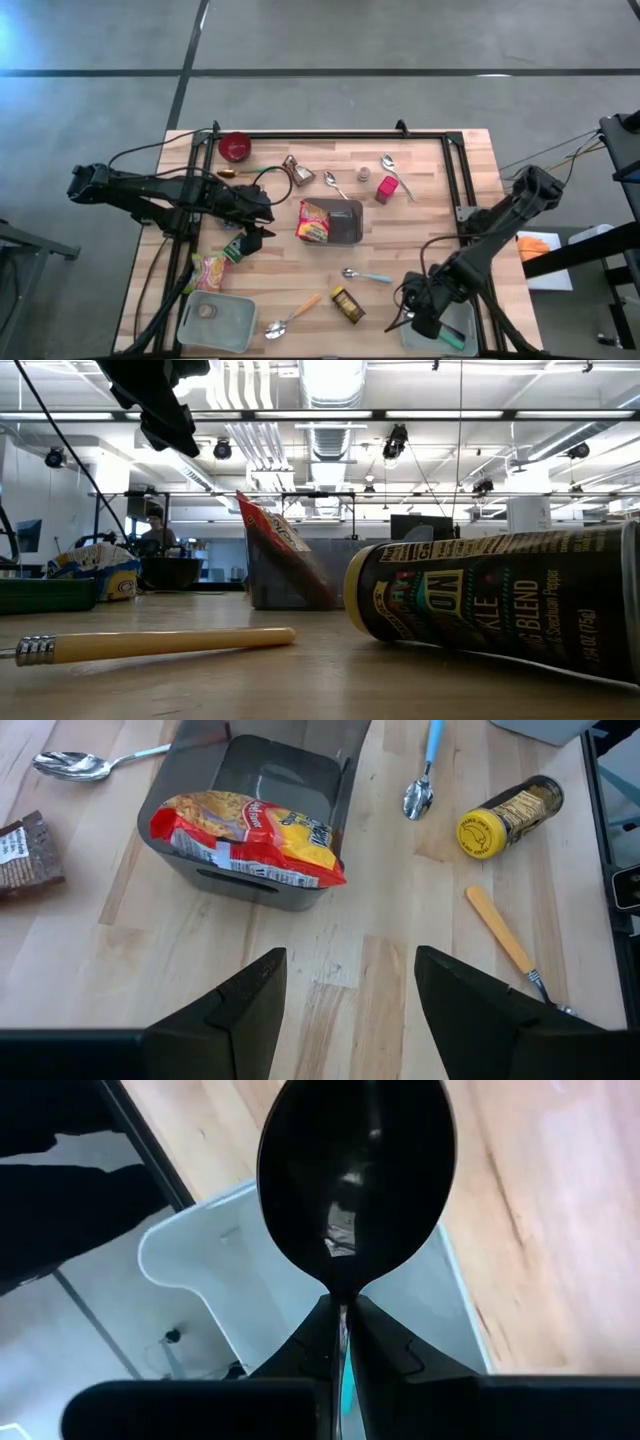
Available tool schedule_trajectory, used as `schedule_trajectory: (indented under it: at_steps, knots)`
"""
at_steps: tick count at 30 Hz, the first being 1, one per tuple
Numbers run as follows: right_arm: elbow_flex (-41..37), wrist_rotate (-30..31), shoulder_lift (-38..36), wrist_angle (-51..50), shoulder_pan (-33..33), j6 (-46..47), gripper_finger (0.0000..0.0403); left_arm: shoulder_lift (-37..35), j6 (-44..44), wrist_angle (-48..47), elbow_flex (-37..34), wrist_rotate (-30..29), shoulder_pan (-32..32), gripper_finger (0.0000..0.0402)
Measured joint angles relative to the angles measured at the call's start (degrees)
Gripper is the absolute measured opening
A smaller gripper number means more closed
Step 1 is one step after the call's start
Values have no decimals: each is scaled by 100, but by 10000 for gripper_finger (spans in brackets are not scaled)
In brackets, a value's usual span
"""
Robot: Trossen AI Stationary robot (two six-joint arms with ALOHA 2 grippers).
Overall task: Pick & Place Food Item
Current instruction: Put the black spoon into the right grey bin
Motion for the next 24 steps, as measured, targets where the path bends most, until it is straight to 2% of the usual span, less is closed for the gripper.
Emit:
schedule_trajectory:
  at_steps: [6,14,24]
  knots:
    - [-388,-271,-13,645,26,-191,12,0,-2,-4,0,2,0,226]
    - [-550,-358,-28,658,81,-367,12,0,-91,-7,0,15,0,226]
    - [-977,-439,-28,986,90,20,12,0,-114,-7,0,-1,0,226]
